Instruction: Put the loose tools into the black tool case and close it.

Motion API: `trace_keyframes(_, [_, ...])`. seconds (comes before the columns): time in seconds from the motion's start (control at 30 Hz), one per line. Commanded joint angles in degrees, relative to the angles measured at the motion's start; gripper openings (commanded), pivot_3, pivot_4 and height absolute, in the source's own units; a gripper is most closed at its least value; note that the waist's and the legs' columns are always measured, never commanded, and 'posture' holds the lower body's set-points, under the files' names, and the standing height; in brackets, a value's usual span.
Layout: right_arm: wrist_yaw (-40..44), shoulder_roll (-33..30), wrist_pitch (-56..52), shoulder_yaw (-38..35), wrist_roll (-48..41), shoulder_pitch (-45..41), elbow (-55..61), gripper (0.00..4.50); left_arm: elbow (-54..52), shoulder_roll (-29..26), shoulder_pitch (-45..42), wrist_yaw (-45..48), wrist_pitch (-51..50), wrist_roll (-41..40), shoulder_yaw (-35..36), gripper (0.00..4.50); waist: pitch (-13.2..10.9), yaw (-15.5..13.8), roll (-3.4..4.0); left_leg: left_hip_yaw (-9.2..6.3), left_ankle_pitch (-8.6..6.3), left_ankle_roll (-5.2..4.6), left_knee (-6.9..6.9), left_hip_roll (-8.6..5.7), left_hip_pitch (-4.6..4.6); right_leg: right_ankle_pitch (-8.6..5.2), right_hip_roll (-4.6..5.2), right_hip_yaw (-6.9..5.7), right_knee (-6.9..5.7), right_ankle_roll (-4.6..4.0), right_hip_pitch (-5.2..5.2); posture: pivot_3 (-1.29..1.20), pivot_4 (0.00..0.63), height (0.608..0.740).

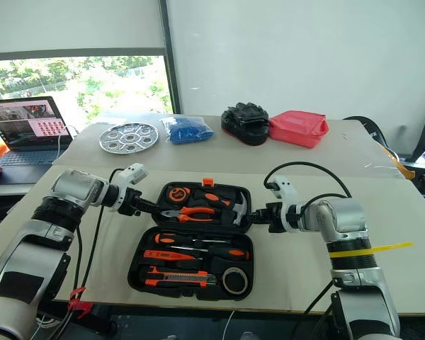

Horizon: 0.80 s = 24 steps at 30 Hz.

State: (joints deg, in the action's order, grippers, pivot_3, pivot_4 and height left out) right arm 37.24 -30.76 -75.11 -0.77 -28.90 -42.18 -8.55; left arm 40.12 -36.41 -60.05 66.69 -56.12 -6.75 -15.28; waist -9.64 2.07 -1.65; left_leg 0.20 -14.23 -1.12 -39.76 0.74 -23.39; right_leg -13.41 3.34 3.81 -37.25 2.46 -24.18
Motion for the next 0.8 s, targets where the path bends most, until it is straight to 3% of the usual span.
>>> trace_keyframes(0.03, [0.04,-0.19,0.25,-0.10,-0.18,-0.18,0.63,0.00,0.63,0.57,-0.49,-1.64,0.58,0.09,1.40,0.00,0.00,0.01,0.00,0.00,0.00,0.00,0.00,0.00,0.00,0.00,0.00,0.00,0.00,0.00,0.00,0.00,0.150,0.740])
trace_keyframes(0.37, [-0.29,-0.42,5.98,-4.24,-0.86,1.38,5.90,0.00,-3.00,1.39,0.94,-2.29,4.16,-3.79,8.30,0.00,0.00,-0.02,0.00,-0.05,0.02,0.04,-0.02,0.00,-0.14,0.02,0.01,0.01,-0.03,0.00,-0.14,0.00,0.150,0.740])
trace_keyframes(0.57, [-0.24,-0.31,11.51,-5.46,-1.50,4.18,12.06,0.00,-8.68,2.83,4.52,-5.92,7.48,-7.34,15.15,0.00,0.00,-0.20,0.00,-0.19,0.04,0.06,-0.03,-0.01,-0.79,0.05,0.08,0.01,-0.27,0.01,-0.80,0.00,0.150,0.740])
trace_keyframes(0.8, [-0.09,-0.66,26.64,-2.45,4.21,10.36,18.69,0.00,-18.62,4.89,11.43,-8.88,12.73,-10.29,19.90,0.00,-0.01,-0.85,0.00,-0.17,0.08,0.13,-0.03,-0.04,-1.08,0.08,0.13,0.05,-0.49,0.03,-1.15,0.00,0.150,0.740])
